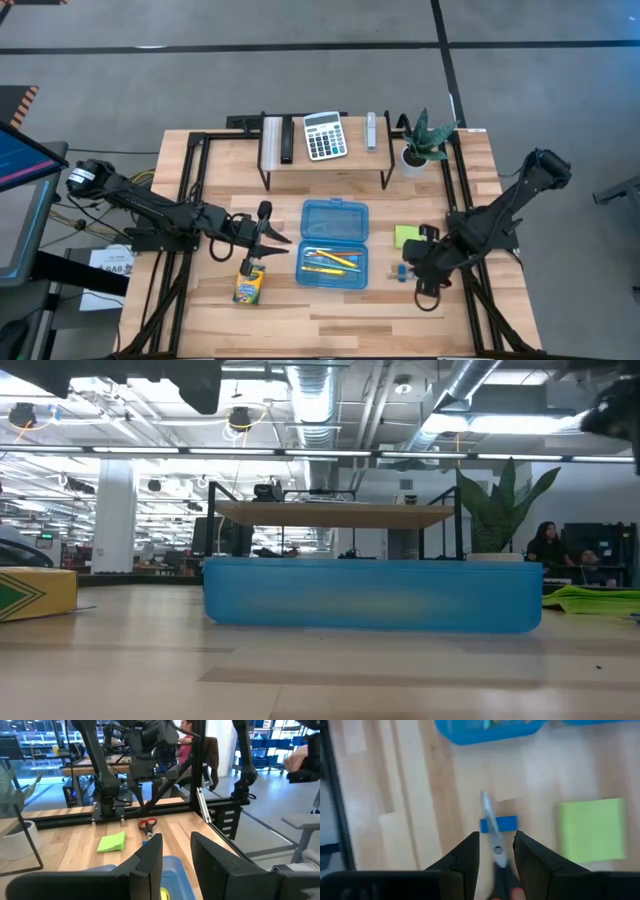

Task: Pack school essentials
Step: Put the black scissor into the supply box

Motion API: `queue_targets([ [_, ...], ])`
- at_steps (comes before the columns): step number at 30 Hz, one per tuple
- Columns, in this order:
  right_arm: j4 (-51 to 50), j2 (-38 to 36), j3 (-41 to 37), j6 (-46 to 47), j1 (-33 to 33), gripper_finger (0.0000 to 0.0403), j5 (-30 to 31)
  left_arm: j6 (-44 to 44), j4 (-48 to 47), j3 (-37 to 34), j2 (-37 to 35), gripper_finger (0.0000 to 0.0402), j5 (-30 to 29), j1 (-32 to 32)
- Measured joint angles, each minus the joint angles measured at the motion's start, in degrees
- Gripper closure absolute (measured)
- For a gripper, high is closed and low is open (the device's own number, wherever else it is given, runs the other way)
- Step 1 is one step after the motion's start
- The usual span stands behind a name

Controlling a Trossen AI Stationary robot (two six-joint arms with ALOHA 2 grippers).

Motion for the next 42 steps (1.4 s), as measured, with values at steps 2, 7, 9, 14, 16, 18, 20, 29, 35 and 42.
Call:
queue_targets([
  [2,2.9,0.2,-2.4,0.0,0.8,0.0248,-0.7,-0.3,0.0,0.0,0.0,0.0313,0.0,0.0],
  [7,4.2,3.9,-4.0,0.0,1.5,0.0201,-2.3,-0.9,0.0,0.0,0.0,0.0313,0.0,0.0],
  [9,4.7,5.6,-4.0,0.2,1.5,0.0177,-2.3,-1.0,0.0,0.0,0.0,0.0313,0.0,0.0],
  [14,4.5,10.8,-4.0,0.5,1.6,0.0142,-4.5,-1.9,-0.1,0.0,0.0,0.0313,0.0,-0.2],
  [16,4.4,13.2,-4.0,0.3,1.6,0.0139,-5.6,-1.6,-0.1,0.0,0.0,0.0313,0.0,-0.7],
  [18,4.6,15.4,-4.0,0.0,1.6,0.0138,-6.5,-1.1,-0.1,0.0,0.0,0.0313,0.0,-1.3],
  [20,4.7,16.9,-4.0,-0.3,1.7,0.0138,-6.9,-1.0,-0.1,0.0,0.0,0.0313,-0.4,-1.6],
  [29,4.6,22.3,-4.0,-2.6,1.7,0.0138,-6.8,-0.9,-0.1,0.0,0.0,0.0313,-0.9,-1.6],
  [35,5.0,24.7,-3.7,-4.5,1.6,0.0138,-6.7,-0.9,-0.1,0.0,0.0,0.0313,-0.9,-1.6],
  [42,5.0,24.7,-3.8,-5.5,1.2,0.0184,-6.4,-0.9,-0.1,0.1,0.0,0.0313,-0.9,-1.6],
])
